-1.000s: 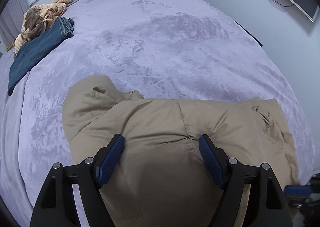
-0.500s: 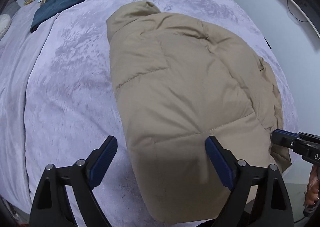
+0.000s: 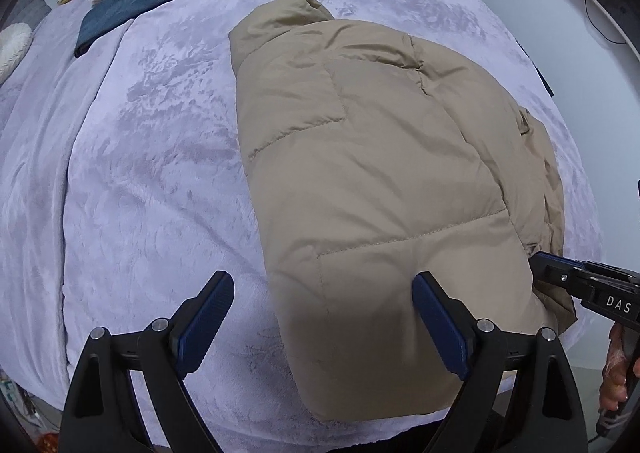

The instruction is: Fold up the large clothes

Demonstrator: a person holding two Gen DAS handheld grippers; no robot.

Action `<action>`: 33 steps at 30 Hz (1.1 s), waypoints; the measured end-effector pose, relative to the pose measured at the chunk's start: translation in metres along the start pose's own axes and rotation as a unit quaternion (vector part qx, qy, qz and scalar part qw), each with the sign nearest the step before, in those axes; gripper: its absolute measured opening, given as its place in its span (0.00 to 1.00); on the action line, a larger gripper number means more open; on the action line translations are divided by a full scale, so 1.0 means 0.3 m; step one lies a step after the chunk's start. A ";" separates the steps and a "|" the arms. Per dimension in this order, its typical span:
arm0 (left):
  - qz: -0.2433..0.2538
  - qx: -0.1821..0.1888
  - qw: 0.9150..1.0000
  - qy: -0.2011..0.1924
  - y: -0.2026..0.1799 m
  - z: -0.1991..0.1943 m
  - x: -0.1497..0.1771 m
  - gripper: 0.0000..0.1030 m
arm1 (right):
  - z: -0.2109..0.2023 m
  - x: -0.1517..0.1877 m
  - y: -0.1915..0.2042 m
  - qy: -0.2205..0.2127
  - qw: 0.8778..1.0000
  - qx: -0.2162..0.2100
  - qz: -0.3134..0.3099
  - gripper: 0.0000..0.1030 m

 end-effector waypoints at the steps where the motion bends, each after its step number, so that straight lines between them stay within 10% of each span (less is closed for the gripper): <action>1: -0.001 0.002 1.000 0.001 0.004 -0.001 0.003 0.89 | -0.006 0.004 0.002 -0.002 1.000 0.000 0.005 0.16; 11: 0.008 0.004 1.000 0.000 0.031 -0.039 0.035 0.96 | -0.062 0.058 0.063 -0.034 0.999 0.016 0.026 0.44; 33: 0.016 0.009 1.000 -0.022 0.135 -0.107 0.105 1.00 | -0.144 0.173 0.097 -0.093 0.992 0.021 0.076 0.68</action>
Point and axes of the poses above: each gripper's, at about its wrist camera, not at the fingertips, and z roughly the way its jaws point, y to its left, x to its underside, the point moved 2 cm from there along z, roughly the way its jaws point, and after that the axes turned 9 degrees about z, right-handed, at the moved point
